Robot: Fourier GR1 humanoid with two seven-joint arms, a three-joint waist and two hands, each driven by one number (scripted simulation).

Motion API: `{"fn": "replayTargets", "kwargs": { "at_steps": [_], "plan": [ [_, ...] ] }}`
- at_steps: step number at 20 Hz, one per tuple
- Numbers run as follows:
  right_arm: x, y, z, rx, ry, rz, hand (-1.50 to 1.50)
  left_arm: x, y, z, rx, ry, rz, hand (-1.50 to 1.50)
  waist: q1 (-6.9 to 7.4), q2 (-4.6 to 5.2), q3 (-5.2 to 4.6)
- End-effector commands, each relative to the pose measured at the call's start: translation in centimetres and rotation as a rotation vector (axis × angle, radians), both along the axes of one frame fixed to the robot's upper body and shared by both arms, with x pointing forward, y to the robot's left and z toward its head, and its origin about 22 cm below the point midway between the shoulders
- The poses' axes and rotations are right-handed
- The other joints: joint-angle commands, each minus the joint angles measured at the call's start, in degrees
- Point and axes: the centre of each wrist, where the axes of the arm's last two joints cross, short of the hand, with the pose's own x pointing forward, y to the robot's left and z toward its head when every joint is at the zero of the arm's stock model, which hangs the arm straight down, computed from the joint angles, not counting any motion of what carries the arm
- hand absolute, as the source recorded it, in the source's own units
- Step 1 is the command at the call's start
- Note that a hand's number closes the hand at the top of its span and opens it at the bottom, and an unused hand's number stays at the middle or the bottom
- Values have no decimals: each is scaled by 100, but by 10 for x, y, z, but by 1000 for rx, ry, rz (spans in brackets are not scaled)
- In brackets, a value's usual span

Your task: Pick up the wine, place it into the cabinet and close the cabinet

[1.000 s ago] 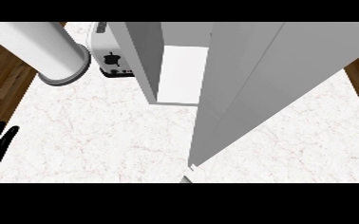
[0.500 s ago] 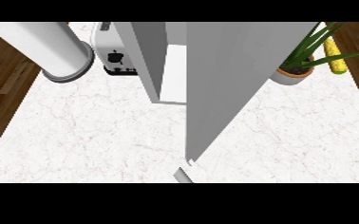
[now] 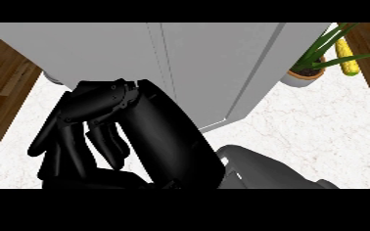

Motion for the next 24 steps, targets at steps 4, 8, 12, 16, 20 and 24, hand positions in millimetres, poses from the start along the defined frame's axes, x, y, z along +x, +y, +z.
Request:
{"fn": "replayTargets", "kwargs": {
  "at_steps": [4,8,12,16,20,24],
  "plan": [
    [64,25,18,-43,15,48,150,0,15,5,-31,-53,-28,-150,-38,27,5],
    [85,24,23,-144,130,236,150,1,21,8,-37,-61,-28,-150,29,49,2],
    [88,34,5,-361,227,490,150,1,17,7,-30,-48,-56,-150,87,64,-4],
    [113,35,-10,-450,290,606,150,0,29,3,-22,-85,2,-150,-16,56,-5],
    [132,33,-15,-434,357,640,150,-9,31,6,-26,-46,-12,-150,-86,6,10],
    [148,29,-33,-377,418,660,150,-10,60,23,-6,-65,7,-150,-69,10,8]
  ]
}}
